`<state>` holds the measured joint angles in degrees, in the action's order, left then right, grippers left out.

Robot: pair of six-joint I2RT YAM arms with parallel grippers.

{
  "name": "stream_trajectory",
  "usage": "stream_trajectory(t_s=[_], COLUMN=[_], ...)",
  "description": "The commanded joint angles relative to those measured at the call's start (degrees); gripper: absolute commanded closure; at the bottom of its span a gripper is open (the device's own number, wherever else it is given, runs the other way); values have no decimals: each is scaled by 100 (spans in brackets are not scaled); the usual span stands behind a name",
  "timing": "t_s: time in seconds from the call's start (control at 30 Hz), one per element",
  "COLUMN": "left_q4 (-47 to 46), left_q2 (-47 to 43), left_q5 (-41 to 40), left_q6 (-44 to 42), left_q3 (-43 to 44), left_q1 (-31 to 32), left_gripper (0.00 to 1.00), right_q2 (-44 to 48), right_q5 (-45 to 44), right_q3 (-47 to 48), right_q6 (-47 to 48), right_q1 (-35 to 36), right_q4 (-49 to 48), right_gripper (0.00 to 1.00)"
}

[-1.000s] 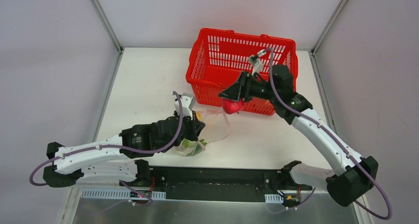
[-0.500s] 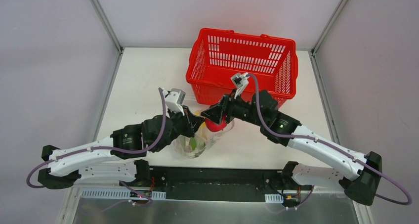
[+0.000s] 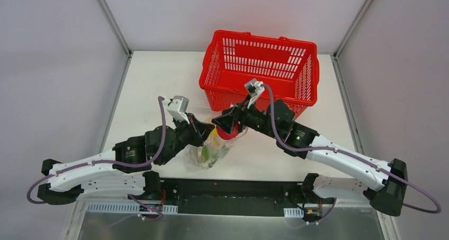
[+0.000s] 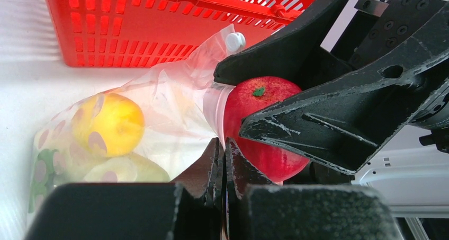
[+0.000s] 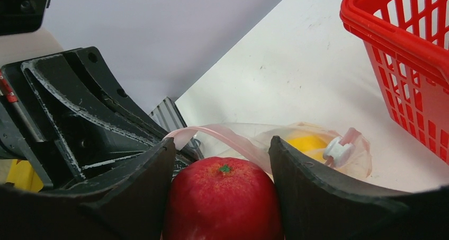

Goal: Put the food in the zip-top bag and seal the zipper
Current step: Place the fake fruit in the zipper food storage bag.

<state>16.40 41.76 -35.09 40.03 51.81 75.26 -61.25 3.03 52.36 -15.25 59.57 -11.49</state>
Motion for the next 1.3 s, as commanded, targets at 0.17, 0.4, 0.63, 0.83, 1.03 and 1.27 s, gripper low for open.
stream_trajectory(t_s=[0.17,0.4,0.63,0.83,1.03,1.27], left_q4=[-478,-485,-373,-186,26,195], left_q2=[12,78,12,-261,-506,-629], left_q5=[68,90,-15,-263,-402,-300], left_q6=[-50,-74,-74,-118,-127,-166], left_q3=[34,83,31,-107,-232,-299], left_q1=[-38,-36,-38,-34,-38,-38], left_gripper=[100,100,100,100,100,100], right_q2=[11,156,414,914,346,-1136], right_q5=[-259,-259,65,-885,-2228,-3187], right_q3=[94,73,369,566,1472,3127], right_q6=[75,83,-238,-26,823,1258], right_q1=[25,21,16,11,-15,-1536], right_q4=[-243,-223,228,886,2240,3833], right_gripper=[28,27,27,20,14,7])
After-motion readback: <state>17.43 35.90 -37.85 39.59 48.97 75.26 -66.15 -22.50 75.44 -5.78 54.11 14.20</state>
